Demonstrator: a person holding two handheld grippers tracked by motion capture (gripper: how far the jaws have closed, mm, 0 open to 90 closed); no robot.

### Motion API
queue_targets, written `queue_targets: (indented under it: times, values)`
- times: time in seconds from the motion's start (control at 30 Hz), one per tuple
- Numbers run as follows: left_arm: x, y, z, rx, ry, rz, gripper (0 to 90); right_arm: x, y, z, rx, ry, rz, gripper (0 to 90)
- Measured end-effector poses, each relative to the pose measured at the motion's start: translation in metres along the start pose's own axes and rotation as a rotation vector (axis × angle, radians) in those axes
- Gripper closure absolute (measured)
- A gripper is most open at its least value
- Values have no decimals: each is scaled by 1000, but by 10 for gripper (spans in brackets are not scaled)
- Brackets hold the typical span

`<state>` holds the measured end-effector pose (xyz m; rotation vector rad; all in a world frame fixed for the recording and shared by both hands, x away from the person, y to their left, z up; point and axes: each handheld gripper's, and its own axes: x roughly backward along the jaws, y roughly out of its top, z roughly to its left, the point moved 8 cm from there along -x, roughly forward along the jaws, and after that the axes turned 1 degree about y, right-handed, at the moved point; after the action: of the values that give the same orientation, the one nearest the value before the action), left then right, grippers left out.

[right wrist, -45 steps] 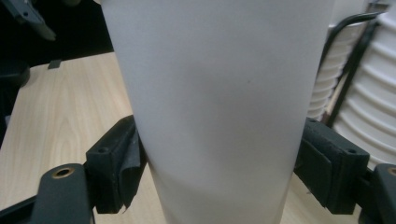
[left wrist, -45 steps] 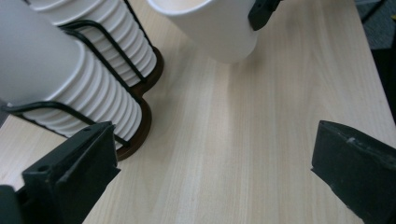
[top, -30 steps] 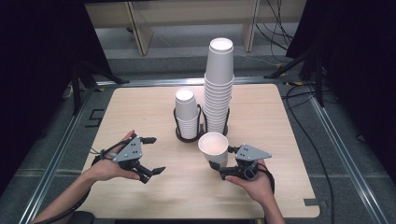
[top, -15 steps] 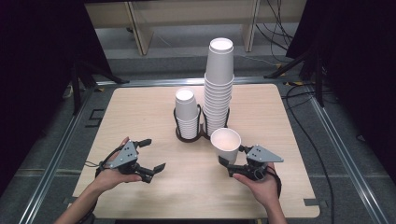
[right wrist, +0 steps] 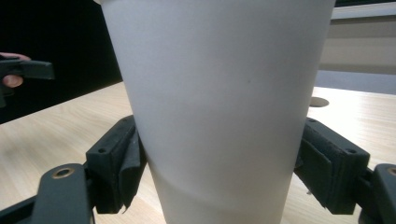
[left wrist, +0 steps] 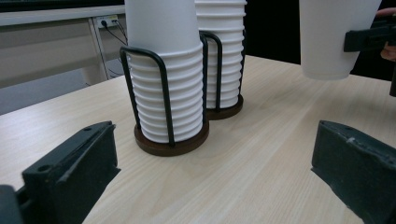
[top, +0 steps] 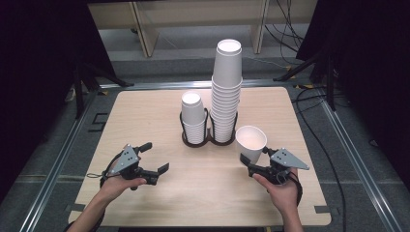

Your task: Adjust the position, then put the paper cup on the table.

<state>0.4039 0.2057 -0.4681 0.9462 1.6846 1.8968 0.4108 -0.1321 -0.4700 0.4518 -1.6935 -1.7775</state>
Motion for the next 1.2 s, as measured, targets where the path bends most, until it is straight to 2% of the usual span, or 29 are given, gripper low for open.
queue_targets:
  times: [0.03, 0.07, 0.1, 0.13, 0.17, 0.2, 0.23, 0.27, 0.3, 0.33, 0.37, 0.4, 0.43, 0.47, 0.5, 0.53, 0.57, 0.6, 0.63, 0.67, 0.7, 0.73, 0.8, 0.83, 0.9, 1.0, 1.03, 1.1, 1.2]
  values:
    - [-1, -2, -1, -1, 0, -8, 0, 0, -1, 0, -15, -6, 7, 223]
    - [0, -4, -1, -5, 6, 3, 0, -1, -1, 0, -28, 7, -15, 223]
    - [0, -6, -2, 4, 10, 4, 0, -1, -2, -3, -27, -13, 0, 223]
    - [1, -9, -1, 11, 29, 4, 0, -3, -1, -7, -32, -30, -18, 223]
    - [2, -10, 1, 14, 45, 4, 0, -4, -2, -8, -62, -36, -11, 223]
    - [2, -10, 1, 14, 45, 4, 0, -7, 0, -12, -52, -52, -44, 223]
    - [0, -11, 4, 33, 64, -29, 0, -4, -1, -16, -49, -82, -3, 223]
    - [2, -15, 7, 62, 104, -11, 0, -5, 0, -19, -42, -90, -21, 222]
    - [2, -15, 7, 62, 104, -11, 0, -6, 1, -21, -87, -96, -18, 222]
    - [2, -16, 10, 93, 120, -32, 0, -6, 2, -27, -75, -113, -30, 222]
    - [2, -16, 10, 93, 120, -32, 0, -6, 2, -27, -75, -113, -30, 222]
    - [1, -16, 13, 101, 144, -40, 0, -5, 5, -36, -54, -142, -33, 222]
    - [1, -16, 13, 101, 144, -40, 0, -5, 5, -36, -54, -142, -33, 222]
    - [-1, -15, 14, 95, 144, -63, 0, -3, 7, -46, -47, -172, -29, 222]
    - [-1, -16, 15, 101, 157, -56, 0, -4, 8, -47, -69, -166, -44, 222]
    - [-1, -16, 15, 101, 157, -56, 0, -4, 8, -47, -69, -166, -44, 222]
    - [0, -16, 15, 100, 168, -40, 0, -3, 9, -52, -62, -189, -43, 222]
    - [0, -16, 15, 89, 168, -45, 0, -2, 9, -58, -84, -209, -40, 222]
    - [0, -16, 15, 89, 168, -45, 0, -3, 9, -61, -85, -219, -41, 222]
    - [-2, -13, 15, 91, 158, -81, 0, -4, 9, -65, -88, -237, -38, 222]
    - [-2, -13, 15, 91, 158, -81, 0, -4, 9, -65, -88, -237, -38, 222]
    - [0, -14, 13, 91, 169, -66, 0, -7, 9, -72, -79, -262, -46, 221]
    - [-2, -13, 13, 86, 156, -84, 0, -10, 8, -73, -86, -254, -48, 221]
    - [-2, -14, 11, 85, 137, -82, 0, -15, 6, -78, -86, -268, -16, 220]
    - [-2, -14, 9, 86, 124, -86, 0, -22, 4, -81, -94, -275, -4, 220]
    - [-2, -14, 10, 79, 124, -89, 0, -27, 1, -86, -81, -288, 11, 220]
    - [0, -17, 10, 88, 146, -55, 0, -31, -1, -89, -103, -302, 26, 220]
    - [0, -17, 10, 89, 145, -56, 0, -36, -1, -93, -85, -306, 25, 219]
    - [-2, -20, 9, 84, 142, -45, 0, -40, -3, -96, -93, -320, 57, 219]
